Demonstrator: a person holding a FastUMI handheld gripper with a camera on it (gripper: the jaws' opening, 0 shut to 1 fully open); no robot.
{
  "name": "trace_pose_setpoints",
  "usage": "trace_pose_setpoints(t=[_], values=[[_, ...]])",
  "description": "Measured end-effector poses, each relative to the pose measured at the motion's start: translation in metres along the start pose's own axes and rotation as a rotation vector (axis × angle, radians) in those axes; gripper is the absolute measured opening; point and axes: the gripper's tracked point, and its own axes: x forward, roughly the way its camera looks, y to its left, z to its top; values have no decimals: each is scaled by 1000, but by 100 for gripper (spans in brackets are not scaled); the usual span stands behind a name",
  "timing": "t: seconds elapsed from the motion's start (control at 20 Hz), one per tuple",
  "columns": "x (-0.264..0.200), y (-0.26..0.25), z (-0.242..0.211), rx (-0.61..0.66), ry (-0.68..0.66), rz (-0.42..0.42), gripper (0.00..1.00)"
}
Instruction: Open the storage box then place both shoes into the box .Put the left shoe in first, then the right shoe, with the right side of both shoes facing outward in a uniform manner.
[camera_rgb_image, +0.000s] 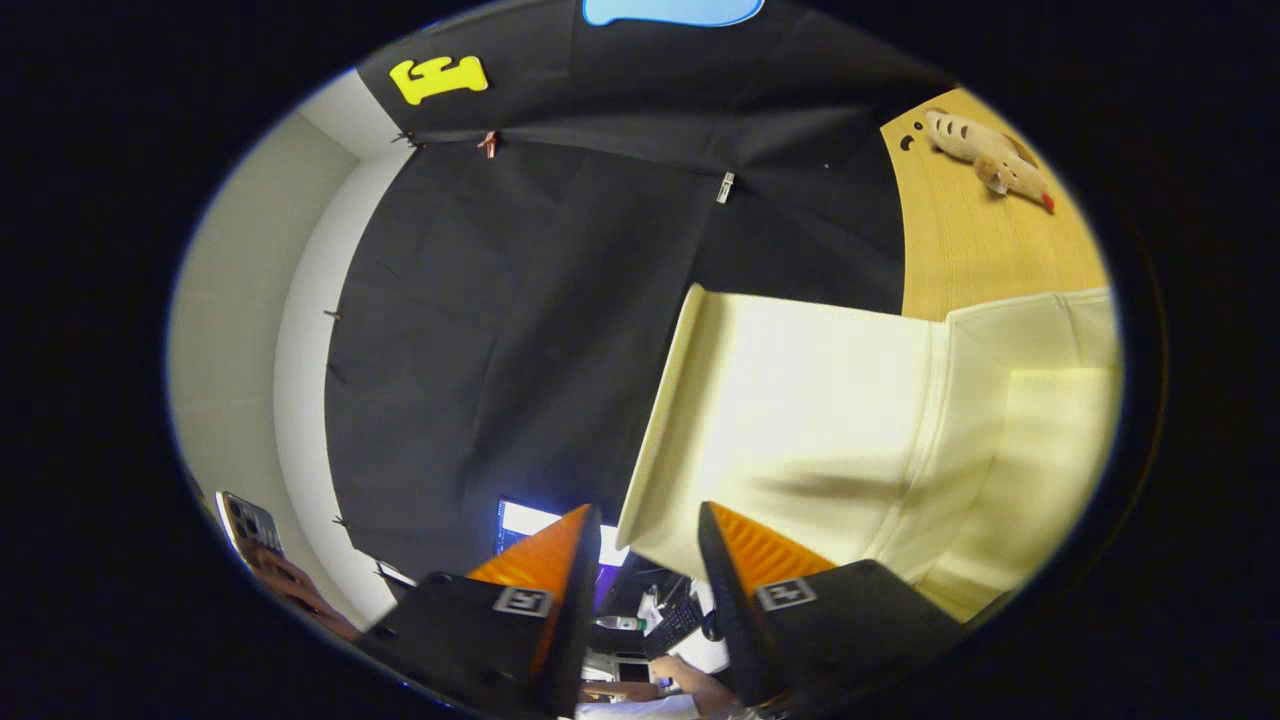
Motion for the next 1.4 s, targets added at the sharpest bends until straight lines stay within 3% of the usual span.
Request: trace_pose_setpoints(t=[0.1, 0.5, 0.75, 0.85, 1.4], values=[[-3, -9, 4, -29, -12, -40, 91], [-82, -19, 38, -194, -159, -155, 91], [-152, -30, 21, -522, -157, -334, 91], [-179, -35, 17, -619, -162, -414, 96], [-376, -48, 62, -730, -477, -785, 98]])
